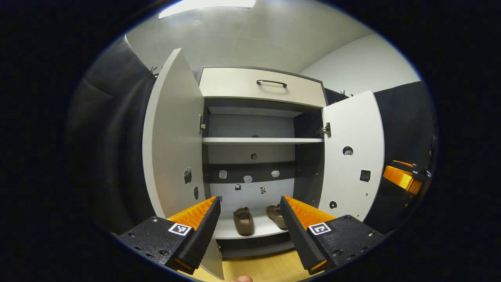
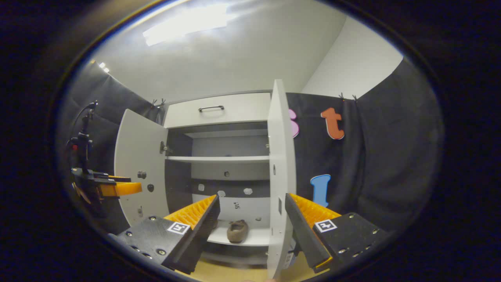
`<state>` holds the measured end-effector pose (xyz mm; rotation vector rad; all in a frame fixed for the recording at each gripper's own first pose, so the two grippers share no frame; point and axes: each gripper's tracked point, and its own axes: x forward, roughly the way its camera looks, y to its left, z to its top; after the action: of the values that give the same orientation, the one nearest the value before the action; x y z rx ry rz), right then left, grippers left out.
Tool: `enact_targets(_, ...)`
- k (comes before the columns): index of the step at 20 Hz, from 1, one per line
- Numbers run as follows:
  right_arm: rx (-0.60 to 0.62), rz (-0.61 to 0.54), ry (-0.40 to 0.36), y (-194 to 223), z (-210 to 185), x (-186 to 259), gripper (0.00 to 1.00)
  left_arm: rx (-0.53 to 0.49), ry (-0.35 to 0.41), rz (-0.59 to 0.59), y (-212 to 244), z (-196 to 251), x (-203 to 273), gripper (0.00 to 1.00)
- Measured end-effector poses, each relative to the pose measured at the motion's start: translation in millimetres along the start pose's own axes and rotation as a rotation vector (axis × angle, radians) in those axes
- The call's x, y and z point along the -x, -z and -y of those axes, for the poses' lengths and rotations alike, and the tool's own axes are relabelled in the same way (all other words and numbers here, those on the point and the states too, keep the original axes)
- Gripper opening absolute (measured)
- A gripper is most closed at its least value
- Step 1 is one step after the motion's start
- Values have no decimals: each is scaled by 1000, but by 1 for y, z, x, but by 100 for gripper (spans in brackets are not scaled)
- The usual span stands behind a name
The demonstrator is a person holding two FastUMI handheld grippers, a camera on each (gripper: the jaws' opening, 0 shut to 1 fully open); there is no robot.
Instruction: Grab one shoe with the right hand and put it into the shoe cabinet, grab the other shoe with the left hand and put it into the shoe cabinet; then close the right door with the right hand and the left door with the left hand.
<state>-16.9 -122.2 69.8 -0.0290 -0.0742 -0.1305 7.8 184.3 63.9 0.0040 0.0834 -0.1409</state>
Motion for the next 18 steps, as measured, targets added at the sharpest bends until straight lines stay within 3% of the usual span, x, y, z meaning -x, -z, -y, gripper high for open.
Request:
enact_targets(6, 7, -1, 130, -2, 56, 1, 100, 6, -19, 17, -6, -5, 1, 93)
enact_targets(11, 49, -20, 224, 14, 81, -9, 99, 8, -40, 30, -9, -11, 2, 92)
enact_targets(17, 48, -48, 208, 32, 79, -22, 99, 7, -81, 33, -10, -28, 7, 93)
enact_targets(18, 54, -47, 207, 30, 79, -21, 92, 8, -86, 31, -10, -30, 7, 93)
